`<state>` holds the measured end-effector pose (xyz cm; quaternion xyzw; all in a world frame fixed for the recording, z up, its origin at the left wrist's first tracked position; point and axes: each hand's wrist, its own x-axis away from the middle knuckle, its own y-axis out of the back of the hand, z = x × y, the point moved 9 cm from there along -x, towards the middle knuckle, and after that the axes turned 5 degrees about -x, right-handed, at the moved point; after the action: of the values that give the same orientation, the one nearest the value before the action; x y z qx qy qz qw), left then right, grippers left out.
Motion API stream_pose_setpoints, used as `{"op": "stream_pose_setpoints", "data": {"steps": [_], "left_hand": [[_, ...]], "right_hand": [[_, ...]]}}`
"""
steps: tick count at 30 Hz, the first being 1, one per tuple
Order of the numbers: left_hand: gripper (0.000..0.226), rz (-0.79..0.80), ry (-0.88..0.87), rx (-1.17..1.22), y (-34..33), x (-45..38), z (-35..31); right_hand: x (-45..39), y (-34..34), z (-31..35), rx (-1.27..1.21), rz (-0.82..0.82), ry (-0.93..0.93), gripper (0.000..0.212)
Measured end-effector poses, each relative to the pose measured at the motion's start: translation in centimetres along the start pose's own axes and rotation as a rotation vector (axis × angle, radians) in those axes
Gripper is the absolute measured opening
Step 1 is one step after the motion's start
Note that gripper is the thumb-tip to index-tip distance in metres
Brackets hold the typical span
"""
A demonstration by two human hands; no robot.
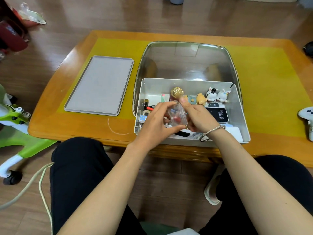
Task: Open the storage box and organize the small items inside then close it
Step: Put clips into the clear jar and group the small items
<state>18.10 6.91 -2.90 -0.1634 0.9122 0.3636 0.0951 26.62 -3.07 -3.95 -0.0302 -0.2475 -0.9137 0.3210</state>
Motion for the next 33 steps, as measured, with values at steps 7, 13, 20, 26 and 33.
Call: {"op": "stream_pose_setpoints", "data": {"steps": [7, 13, 20, 26, 33], "left_hand": [[0.069, 0.085, 0.074, 0.168, -0.6, 0.0, 0.4], [0.069, 0.063, 0.066, 0.028, -0.1, -0.2, 0.2], [0.073, 0.11, 0.126, 0.062, -0.3, -0.4, 0.8], [0.076, 0.151, 0.072, -0.057, -0.9, -0.2, 0.4], [0.064, 0.268, 0.232, 0.118, -1.6, -0.3, 1.6]], "right_hand": [[0.5, -0.2, 1.3, 0.184, 0.087, 0.131, 0.046], [0.5, -0.1, 1.4, 0.171, 0.144, 0.132, 0.031], [0.9, 0.8, 1.8, 0.129, 0.214, 0.166, 0.049], [1.4, 0.4, 0.7, -0.003, 0.318, 0.086, 0.044], [2.2, 1.2, 1.4, -0.073, 0.273, 0.175, 0.058]]}}
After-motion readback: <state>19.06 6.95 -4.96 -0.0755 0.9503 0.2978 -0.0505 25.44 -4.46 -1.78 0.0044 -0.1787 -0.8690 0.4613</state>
